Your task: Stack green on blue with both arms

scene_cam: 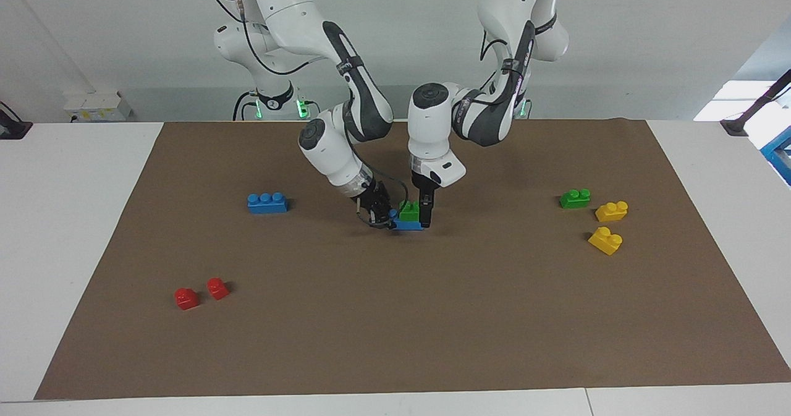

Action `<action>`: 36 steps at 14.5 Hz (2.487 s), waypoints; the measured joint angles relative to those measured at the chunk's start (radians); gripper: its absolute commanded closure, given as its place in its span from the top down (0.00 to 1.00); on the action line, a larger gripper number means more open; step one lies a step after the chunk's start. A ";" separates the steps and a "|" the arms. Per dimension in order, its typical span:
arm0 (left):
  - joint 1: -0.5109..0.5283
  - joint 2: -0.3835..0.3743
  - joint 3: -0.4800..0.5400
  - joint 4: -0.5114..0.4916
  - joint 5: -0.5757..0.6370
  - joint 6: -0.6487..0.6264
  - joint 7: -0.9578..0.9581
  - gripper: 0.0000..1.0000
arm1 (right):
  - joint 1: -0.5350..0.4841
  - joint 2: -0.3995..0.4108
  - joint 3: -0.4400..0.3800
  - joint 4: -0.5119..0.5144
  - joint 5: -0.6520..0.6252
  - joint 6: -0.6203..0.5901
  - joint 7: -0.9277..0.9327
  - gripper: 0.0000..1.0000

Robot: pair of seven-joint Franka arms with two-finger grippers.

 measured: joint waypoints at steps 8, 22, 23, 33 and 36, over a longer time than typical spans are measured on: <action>0.135 -0.071 0.015 0.005 0.001 -0.036 0.213 1.00 | 0.000 0.000 0.000 0.000 0.000 0.000 -0.002 0.14; 0.486 -0.139 0.021 0.149 -0.063 -0.235 1.079 1.00 | -0.001 0.006 -0.006 -0.028 0.000 0.000 -0.015 0.91; 0.513 -0.150 0.021 0.159 -0.083 -0.256 1.163 1.00 | -0.001 0.006 -0.006 -0.029 0.000 0.000 -0.015 0.92; 0.665 -0.283 0.032 0.241 -0.178 -0.543 1.880 1.00 | -0.179 -0.004 -0.014 -0.027 0.000 -0.133 -0.102 0.99; 0.667 -0.285 0.033 0.303 -0.178 -0.637 1.976 1.00 | -0.288 -0.052 -0.021 -0.002 -0.093 -0.244 -0.190 0.99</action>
